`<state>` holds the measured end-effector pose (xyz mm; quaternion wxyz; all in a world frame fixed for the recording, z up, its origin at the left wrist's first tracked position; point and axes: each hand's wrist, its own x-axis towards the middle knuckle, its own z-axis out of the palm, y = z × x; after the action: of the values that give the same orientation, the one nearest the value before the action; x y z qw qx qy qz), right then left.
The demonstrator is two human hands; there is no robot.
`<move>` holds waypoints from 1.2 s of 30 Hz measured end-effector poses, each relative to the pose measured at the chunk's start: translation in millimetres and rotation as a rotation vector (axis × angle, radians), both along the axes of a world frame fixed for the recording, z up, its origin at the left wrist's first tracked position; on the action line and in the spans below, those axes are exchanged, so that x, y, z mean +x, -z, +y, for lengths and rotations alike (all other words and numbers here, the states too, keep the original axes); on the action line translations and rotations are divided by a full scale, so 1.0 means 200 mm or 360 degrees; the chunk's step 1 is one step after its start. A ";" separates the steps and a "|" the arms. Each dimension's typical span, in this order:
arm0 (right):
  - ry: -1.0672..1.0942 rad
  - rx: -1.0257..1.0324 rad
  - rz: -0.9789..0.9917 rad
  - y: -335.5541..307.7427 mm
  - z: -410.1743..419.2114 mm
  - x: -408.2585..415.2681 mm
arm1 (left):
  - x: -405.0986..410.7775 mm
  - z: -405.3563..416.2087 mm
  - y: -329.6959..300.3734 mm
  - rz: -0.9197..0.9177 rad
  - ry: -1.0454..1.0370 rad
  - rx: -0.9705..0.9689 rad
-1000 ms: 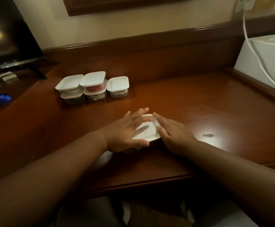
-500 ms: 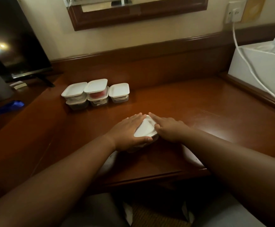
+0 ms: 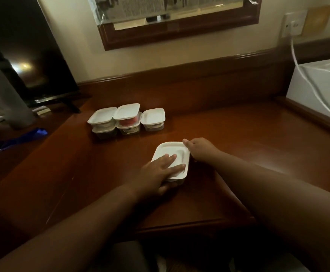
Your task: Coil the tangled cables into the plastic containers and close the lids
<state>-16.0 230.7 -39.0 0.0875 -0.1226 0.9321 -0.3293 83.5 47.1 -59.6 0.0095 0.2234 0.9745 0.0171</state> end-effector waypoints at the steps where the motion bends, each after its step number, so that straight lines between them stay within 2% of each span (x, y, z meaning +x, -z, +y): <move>1: -0.0024 -0.0009 -0.0013 0.00 -0.01 -0.01 | -0.02 -0.03 0.02 0.0007 -0.0035 0.0085; 6: -0.0093 -0.0183 -0.0045 0.03 -0.07 -0.13 | -0.13 -0.15 0.02 0.0053 -0.0237 0.0497; 10: -0.0214 0.0258 0.0135 0.07 -0.14 -0.27 | -0.29 -0.24 -0.02 0.0228 -0.0332 0.0615; 14: -0.0338 0.0763 0.0226 0.10 -0.22 -0.45 | -0.55 -0.30 -0.11 0.0342 -0.0347 0.0509; 16: -0.0352 0.0836 0.0247 0.12 -0.23 -0.54 | -0.71 -0.32 -0.15 0.0342 -0.0360 0.0420; 21: -0.0344 0.0809 0.0286 0.21 -0.24 -0.66 | -1.02 -0.34 -0.23 0.0257 -0.0470 -0.0049; 27: -0.0376 0.0800 0.0321 0.24 -0.23 -0.68 | -1.19 -0.37 -0.26 0.0375 -0.0488 -0.0348; 36: -0.0373 0.0739 0.0324 0.23 -0.22 -0.67 | -1.22 -0.34 -0.25 0.0397 -0.0502 -0.0279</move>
<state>-151.0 187.0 -85.3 0.0567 -0.2386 0.9661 -0.0805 -161.1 -21.7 -10.6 -0.0946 0.0669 0.9888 -0.0941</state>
